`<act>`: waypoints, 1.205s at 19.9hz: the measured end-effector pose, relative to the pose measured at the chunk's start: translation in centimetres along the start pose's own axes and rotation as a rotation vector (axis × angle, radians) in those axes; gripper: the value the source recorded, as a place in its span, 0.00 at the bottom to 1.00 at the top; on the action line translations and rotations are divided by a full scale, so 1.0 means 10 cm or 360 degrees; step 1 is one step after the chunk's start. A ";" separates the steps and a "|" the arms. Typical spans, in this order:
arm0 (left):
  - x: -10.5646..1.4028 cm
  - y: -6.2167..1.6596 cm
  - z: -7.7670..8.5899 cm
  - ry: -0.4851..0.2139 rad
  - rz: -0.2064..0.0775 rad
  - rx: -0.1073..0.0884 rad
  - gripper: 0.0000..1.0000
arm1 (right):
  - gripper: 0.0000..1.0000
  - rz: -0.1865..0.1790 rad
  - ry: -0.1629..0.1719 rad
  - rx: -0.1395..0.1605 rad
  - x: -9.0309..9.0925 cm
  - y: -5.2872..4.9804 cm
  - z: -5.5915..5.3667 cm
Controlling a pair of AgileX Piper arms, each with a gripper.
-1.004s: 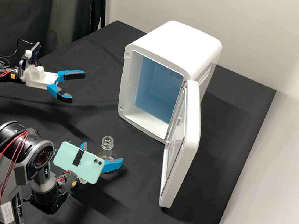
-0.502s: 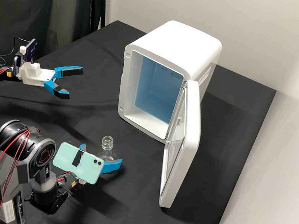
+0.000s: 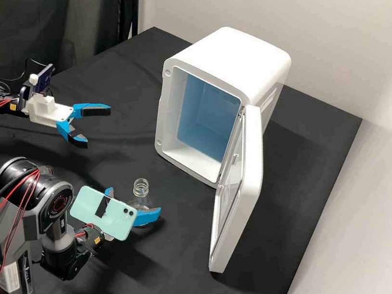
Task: Place the flask in the incubator
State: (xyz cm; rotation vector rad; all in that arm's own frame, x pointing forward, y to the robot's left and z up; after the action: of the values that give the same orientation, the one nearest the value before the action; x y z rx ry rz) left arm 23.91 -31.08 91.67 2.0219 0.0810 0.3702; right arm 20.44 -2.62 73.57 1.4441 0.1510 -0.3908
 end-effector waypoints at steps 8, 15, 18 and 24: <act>0.02 -0.028 0.04 -0.0030 -0.0018 0.0000 1.00 | 1.00 -0.0031 -0.0009 0.0042 0.01 -0.03 0.02; 0.02 -0.047 0.03 -0.0026 -0.0028 -0.0005 1.00 | 1.00 -0.0099 0.0126 0.0382 0.05 0.07 0.05; 0.02 -0.062 0.02 -0.0023 -0.0037 -0.0007 1.00 | 1.00 -0.0123 0.0159 0.0427 0.07 0.07 0.04; 0.02 -0.061 0.01 -0.0021 -0.0037 -0.0006 1.00 | 1.00 -0.0136 0.0150 0.0430 0.07 0.06 0.05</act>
State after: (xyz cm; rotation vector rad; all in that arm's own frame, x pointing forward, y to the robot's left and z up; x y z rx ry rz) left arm 24.18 -30.89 91.11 2.0178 0.0956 0.3421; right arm 21.24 -3.18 73.93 1.7277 0.2437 -0.4252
